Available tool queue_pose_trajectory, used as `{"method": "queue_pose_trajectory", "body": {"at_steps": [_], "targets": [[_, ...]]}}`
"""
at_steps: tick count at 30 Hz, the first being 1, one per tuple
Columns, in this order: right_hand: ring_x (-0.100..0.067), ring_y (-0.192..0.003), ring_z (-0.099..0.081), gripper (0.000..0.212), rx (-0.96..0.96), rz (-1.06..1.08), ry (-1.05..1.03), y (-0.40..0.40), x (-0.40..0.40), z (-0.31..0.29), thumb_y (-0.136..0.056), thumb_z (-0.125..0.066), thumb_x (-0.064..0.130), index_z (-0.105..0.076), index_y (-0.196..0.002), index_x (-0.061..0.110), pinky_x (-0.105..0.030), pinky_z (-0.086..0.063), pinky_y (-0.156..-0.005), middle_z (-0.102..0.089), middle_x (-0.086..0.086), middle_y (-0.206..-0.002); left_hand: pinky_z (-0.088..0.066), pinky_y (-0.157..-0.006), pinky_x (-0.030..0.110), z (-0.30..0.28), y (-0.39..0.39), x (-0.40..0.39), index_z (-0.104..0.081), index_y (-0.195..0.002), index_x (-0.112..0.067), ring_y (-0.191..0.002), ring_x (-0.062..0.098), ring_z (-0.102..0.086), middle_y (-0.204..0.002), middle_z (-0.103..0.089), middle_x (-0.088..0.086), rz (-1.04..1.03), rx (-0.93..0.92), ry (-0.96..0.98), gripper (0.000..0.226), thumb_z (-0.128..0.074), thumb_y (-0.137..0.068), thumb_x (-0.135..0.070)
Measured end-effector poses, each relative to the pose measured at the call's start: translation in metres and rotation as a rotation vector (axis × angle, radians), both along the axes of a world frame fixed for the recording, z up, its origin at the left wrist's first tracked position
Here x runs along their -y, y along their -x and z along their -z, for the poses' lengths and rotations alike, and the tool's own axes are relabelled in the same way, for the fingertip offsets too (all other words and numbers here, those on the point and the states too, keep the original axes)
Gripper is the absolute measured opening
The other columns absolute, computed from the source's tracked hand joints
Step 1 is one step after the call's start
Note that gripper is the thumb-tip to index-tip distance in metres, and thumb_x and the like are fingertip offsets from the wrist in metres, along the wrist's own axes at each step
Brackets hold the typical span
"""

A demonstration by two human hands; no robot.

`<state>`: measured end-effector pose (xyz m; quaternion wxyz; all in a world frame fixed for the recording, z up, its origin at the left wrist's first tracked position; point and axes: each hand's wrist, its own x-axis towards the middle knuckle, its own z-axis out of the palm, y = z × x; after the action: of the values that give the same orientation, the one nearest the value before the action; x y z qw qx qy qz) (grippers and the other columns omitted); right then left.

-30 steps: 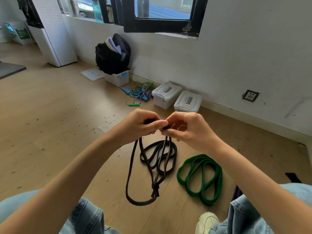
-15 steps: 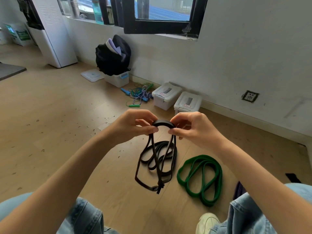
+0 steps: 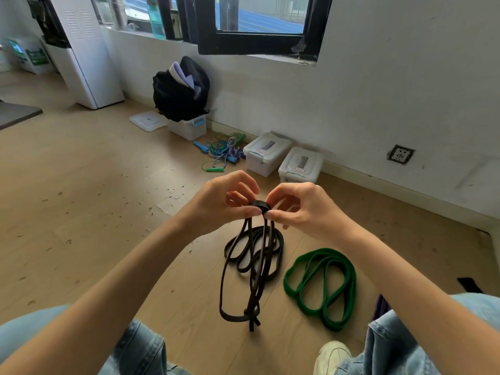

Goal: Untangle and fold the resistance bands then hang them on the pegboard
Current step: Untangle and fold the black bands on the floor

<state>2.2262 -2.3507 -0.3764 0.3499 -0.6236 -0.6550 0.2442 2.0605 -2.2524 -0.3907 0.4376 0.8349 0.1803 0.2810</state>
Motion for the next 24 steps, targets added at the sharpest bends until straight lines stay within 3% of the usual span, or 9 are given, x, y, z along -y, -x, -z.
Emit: {"method": "queue_pose_trajectory", "body": {"at_steps": [5, 8, 12, 14, 16, 19, 21, 24], "targets": [[-0.003, -0.068, -0.064, 0.018, 0.074, -0.014, -0.039, 0.003, 0.0, 0.002, -0.076, -0.074, 0.012, -0.069, -0.094, 0.016, -0.018, -0.054, -0.068, -0.068, 0.003, -0.079, -0.053, -0.067, 0.015, 0.001, -0.001, 0.002, -0.058, -0.084, -0.024, -0.072, 0.002, -0.067, -0.079, -0.065, -0.009, 0.007, -0.013, -0.069, 0.026, -0.07, -0.073, -0.004], [-0.011, -0.07, -0.067, 0.018, 0.003, 0.006, -0.061, 0.002, 0.001, 0.0, -0.076, -0.074, 0.009, -0.07, -0.093, 0.013, -0.027, -0.057, -0.072, -0.07, -0.002, -0.079, -0.054, -0.067, 0.016, 0.0, -0.001, 0.0, -0.057, -0.084, -0.026, -0.072, 0.002, -0.067, -0.079, -0.064, -0.01, -0.002, 0.003, -0.082, 0.027, -0.071, -0.074, -0.005], [-0.011, -0.07, -0.067, 0.022, -0.05, -0.034, -0.118, 0.006, 0.005, -0.009, -0.076, -0.072, 0.005, -0.068, -0.097, 0.008, -0.027, -0.057, -0.073, -0.069, -0.003, -0.082, -0.056, -0.073, 0.026, 0.007, 0.004, -0.001, -0.053, -0.1, -0.024, -0.081, 0.01, -0.067, -0.09, -0.065, -0.002, 0.091, -0.079, 0.132, 0.038, -0.073, -0.068, -0.017], [-0.012, -0.07, -0.066, 0.022, -0.121, -0.044, -0.159, 0.008, 0.006, -0.015, -0.076, -0.07, 0.003, -0.067, -0.097, 0.006, -0.023, -0.056, -0.071, -0.068, -0.003, -0.082, -0.055, -0.077, 0.027, 0.02, 0.001, 0.003, -0.053, -0.105, -0.027, -0.087, 0.009, -0.066, -0.094, -0.066, -0.002, 0.144, -0.194, 0.213, 0.04, -0.073, -0.072, -0.016], [-0.012, -0.069, -0.065, 0.022, -0.263, -0.029, -0.208, 0.008, 0.006, -0.021, -0.077, -0.068, -0.001, -0.066, -0.097, 0.004, -0.019, -0.054, -0.068, -0.068, -0.006, -0.082, -0.053, -0.08, 0.027, 0.033, -0.006, 0.009, -0.059, -0.097, -0.029, -0.084, 0.006, -0.065, -0.089, -0.066, -0.007, 0.139, -0.244, 0.174, 0.025, -0.07, -0.078, -0.015], [-0.013, -0.072, -0.066, 0.021, -0.396, 0.027, -0.252, 0.005, 0.008, -0.025, -0.078, -0.066, -0.003, -0.064, -0.098, 0.003, -0.015, -0.053, -0.067, -0.068, -0.006, -0.084, -0.049, -0.077, 0.023, 0.039, -0.015, 0.011, -0.066, -0.089, -0.025, -0.08, 0.001, -0.062, -0.082, -0.067, -0.011, 0.112, -0.195, 0.128, 0.012, -0.065, -0.083, -0.015], [-0.012, -0.073, -0.066, 0.02, -0.454, 0.076, -0.258, 0.001, 0.01, -0.026, -0.079, -0.064, -0.003, -0.064, -0.099, 0.001, -0.015, -0.053, -0.066, -0.068, -0.006, -0.086, -0.05, -0.083, 0.023, 0.037, -0.015, 0.008, -0.067, -0.091, -0.02, -0.087, 0.006, -0.065, -0.09, -0.07, -0.001, 0.121, -0.151, 0.167, 0.012, -0.061, -0.085, -0.011], [-0.015, -0.078, -0.067, 0.022, -0.573, 0.171, -0.275, -0.004, 0.011, -0.024, -0.079, -0.064, 0.004, -0.063, -0.1, 0.001, -0.023, -0.055, -0.074, -0.069, -0.008, -0.089, -0.048, -0.08, 0.016, 0.037, -0.012, 0.011, -0.066, -0.087, -0.015, -0.087, 0.005, -0.065, -0.088, -0.07, 0.0, 0.155, -0.113, 0.275, 0.015, -0.054, -0.089, -0.007]]}}
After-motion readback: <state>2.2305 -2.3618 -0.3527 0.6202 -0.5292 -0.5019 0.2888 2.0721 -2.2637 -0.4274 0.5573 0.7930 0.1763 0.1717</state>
